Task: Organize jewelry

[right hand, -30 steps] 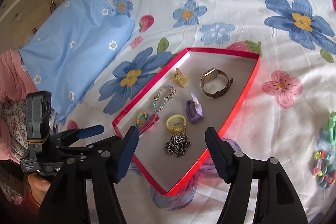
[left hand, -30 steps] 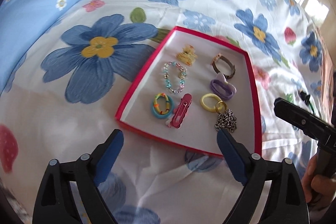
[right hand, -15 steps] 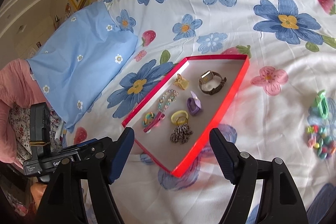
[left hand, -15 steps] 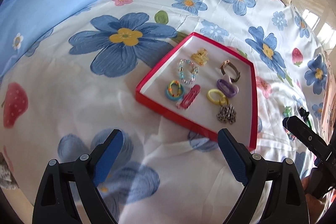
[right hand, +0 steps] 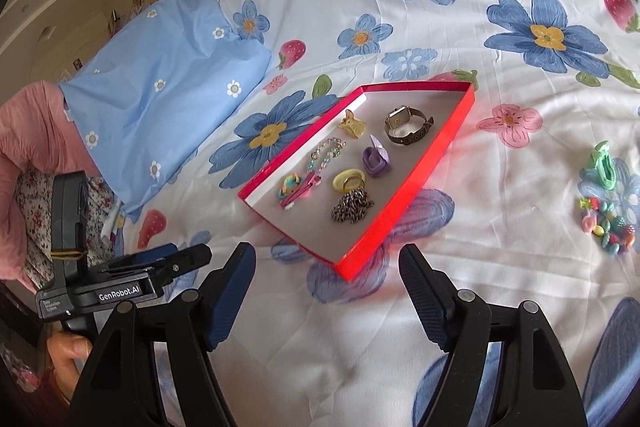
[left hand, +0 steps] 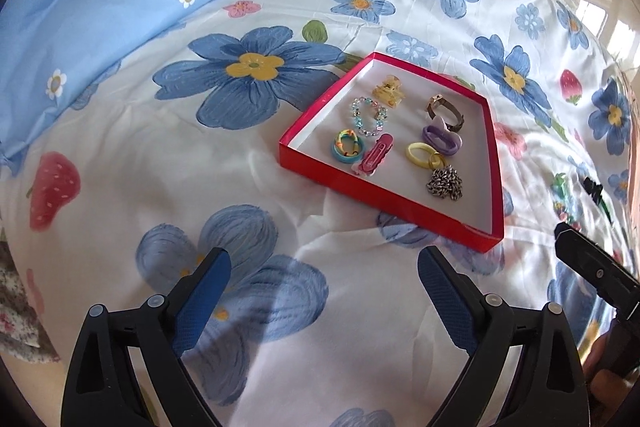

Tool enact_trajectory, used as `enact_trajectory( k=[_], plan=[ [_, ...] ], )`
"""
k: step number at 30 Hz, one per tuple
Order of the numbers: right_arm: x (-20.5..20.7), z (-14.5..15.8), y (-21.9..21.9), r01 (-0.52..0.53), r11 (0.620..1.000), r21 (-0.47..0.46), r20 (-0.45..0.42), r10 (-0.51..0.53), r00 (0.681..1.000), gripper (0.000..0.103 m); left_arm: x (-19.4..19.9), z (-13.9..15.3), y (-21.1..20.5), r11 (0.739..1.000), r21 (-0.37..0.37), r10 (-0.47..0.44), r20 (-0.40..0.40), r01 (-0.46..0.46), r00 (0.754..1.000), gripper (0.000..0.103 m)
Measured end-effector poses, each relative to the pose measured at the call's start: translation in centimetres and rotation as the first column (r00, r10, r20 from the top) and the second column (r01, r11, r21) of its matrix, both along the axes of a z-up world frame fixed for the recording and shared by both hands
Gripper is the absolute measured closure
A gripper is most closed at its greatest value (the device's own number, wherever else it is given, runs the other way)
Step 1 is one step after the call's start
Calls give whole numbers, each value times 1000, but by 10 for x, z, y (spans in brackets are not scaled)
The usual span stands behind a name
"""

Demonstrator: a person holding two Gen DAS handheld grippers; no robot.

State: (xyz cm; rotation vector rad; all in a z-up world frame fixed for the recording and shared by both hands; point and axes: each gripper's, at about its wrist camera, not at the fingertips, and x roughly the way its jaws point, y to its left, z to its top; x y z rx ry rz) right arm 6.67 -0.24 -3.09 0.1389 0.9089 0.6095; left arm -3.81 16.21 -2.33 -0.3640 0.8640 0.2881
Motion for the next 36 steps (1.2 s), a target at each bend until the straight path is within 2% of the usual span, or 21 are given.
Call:
enact_trajectory(
  k=[4, 6, 8, 11, 15, 18, 22, 29, 36],
  plan=[
    [-5, 13, 0, -15, 999, -49, 23, 16, 1000, 27, -6, 12, -2, 1000, 0, -29, 23, 29, 999, 7],
    [-4, 26, 1, -22, 997, -72, 43, 25, 999, 24, -8, 28, -4, 999, 30, -39, 46, 37, 998, 7],
    [-2, 47, 4, -32, 994, -100, 79, 40, 996, 14, -9, 45, -6, 997, 57, -59, 76, 55, 995, 7],
    [-1, 82, 6, -40, 991, -125, 165, 60, 984, 2, -12, 77, -14, 988, 140, -88, 130, 70, 988, 1],
    [-1, 104, 8, -33, 988, -152, 224, 67, 972, 0, -16, 81, -25, 977, 204, -95, 139, 65, 986, 1],
    [-3, 93, 7, -10, 989, -147, 231, 44, 972, 0, -20, 68, -33, 975, 218, -63, 132, 33, 989, 1],
    [-9, 62, 8, 7, 990, -140, 232, 26, 972, 0, -21, 46, -41, 968, 250, -29, 133, -5, 991, 1],
    [-16, 17, 9, 18, 988, -153, 204, 14, 979, 0, -25, 16, -41, 973, 229, -1, 140, -31, 990, 1],
    [-23, 3, 6, 39, 985, -166, 207, -4, 978, 0, -42, 10, -35, 976, 211, 19, 193, -60, 981, 1]
  ],
)
